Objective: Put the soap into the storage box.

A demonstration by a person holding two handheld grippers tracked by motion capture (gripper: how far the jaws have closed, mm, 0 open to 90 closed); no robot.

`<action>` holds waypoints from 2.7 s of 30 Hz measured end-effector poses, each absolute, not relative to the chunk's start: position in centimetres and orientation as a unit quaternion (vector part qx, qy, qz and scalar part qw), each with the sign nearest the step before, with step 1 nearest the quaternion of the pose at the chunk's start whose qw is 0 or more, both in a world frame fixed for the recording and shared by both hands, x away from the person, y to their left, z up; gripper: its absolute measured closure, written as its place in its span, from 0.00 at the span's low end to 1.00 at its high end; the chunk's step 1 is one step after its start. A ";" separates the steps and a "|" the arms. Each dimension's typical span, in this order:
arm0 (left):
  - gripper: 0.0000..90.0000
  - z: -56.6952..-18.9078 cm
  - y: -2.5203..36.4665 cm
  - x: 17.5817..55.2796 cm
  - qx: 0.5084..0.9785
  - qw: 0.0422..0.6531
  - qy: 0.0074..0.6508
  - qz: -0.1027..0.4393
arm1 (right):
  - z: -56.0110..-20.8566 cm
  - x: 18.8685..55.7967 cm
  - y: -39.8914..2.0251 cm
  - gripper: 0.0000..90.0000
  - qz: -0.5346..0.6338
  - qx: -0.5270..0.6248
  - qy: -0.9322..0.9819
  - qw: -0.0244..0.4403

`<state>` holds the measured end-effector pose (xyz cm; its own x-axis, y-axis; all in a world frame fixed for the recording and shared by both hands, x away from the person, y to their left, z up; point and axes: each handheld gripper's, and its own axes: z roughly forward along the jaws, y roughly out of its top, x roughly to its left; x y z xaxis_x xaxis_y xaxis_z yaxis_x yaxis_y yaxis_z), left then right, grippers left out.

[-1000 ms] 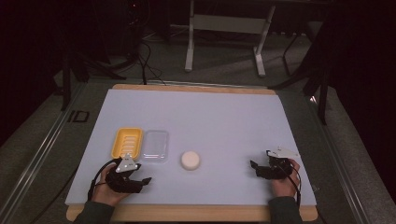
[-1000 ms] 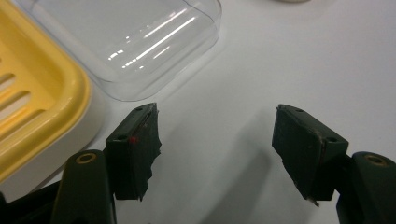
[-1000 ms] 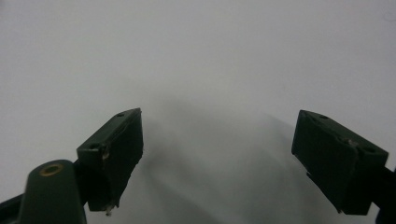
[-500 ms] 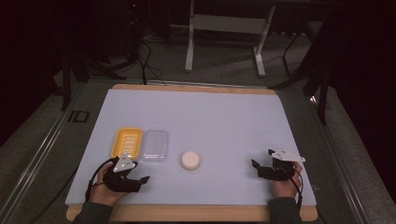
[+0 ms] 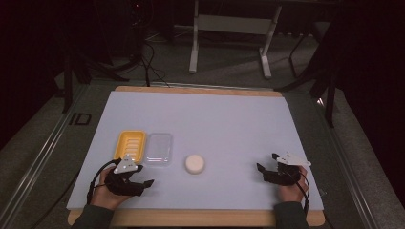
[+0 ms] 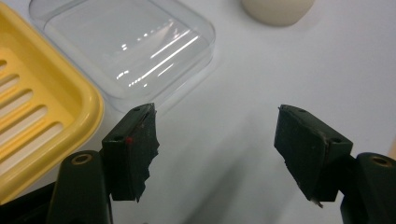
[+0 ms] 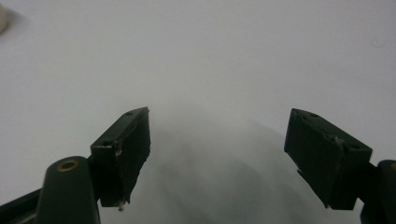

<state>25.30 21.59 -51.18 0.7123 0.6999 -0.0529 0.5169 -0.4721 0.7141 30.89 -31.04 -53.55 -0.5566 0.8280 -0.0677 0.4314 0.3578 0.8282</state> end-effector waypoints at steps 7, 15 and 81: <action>0.34 -50.1 21.3 25.6 0.859 0.355 0.347 0.125 | -53.5 30.9 -31.1 0.25 0.402 0.402 0.785 0.248; 0.34 -50.1 20.2 26.2 0.860 0.356 0.346 0.120 | -53.5 30.8 -31.1 0.24 0.407 0.395 0.786 0.247; 0.29 -48.0 13.5 29.7 0.892 0.355 0.260 0.100 | -53.5 30.8 -31.1 0.24 0.408 0.396 0.784 0.247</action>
<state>29.71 13.46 -48.00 0.8449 0.5349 -0.0060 0.3929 -0.6130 0.6854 30.77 -31.14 -53.52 -0.5639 0.8233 -0.0647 0.4191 0.3528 0.8366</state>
